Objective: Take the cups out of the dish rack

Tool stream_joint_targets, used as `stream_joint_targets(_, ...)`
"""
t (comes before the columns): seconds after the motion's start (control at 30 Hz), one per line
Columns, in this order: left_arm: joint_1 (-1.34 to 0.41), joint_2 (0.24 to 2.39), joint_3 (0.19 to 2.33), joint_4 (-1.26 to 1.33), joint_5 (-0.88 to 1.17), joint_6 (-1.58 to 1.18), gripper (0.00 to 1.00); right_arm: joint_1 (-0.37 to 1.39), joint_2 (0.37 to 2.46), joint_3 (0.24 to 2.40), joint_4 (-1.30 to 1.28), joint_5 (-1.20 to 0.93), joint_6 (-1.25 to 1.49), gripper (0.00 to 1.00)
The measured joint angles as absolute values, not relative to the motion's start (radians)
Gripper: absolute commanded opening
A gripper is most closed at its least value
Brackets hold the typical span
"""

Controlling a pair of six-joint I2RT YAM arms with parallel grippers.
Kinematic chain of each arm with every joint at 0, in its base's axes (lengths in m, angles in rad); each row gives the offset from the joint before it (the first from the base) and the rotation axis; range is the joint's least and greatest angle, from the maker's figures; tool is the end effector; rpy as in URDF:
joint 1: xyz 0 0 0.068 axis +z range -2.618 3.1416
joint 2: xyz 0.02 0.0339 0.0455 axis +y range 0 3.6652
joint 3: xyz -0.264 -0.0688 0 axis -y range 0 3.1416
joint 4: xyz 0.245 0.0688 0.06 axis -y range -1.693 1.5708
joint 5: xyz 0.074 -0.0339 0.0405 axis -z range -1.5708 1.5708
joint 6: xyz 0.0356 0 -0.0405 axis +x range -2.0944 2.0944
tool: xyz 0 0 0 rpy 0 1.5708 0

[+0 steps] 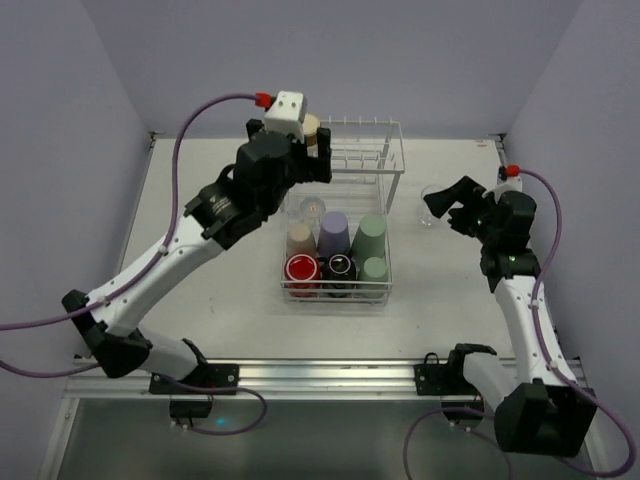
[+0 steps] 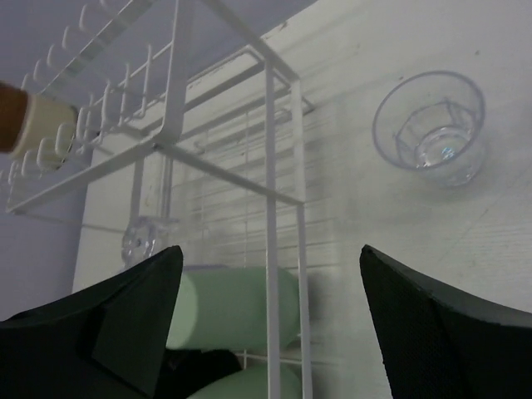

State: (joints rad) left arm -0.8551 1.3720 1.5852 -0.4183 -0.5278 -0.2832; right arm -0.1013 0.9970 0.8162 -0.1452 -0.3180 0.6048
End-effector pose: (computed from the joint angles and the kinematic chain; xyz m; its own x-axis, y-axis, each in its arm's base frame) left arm 0.2085 -0.2125 0.4614 -0.2201 -0.1148 -0.9687 0.2780 0.9445 -0.1751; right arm 0.2306 -0.0122 0.3157 -0.3750 0.5810 -0.7224 0.0178 0.7836 0.6210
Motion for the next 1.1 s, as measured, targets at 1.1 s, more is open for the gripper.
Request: stream_joint_targets(1.1,-0.587,2.004,2.162,-0.624,-0.387,-0.216,0.88,0.047,0.752,0.699,-0.039,-0.492,0.636,0.96)
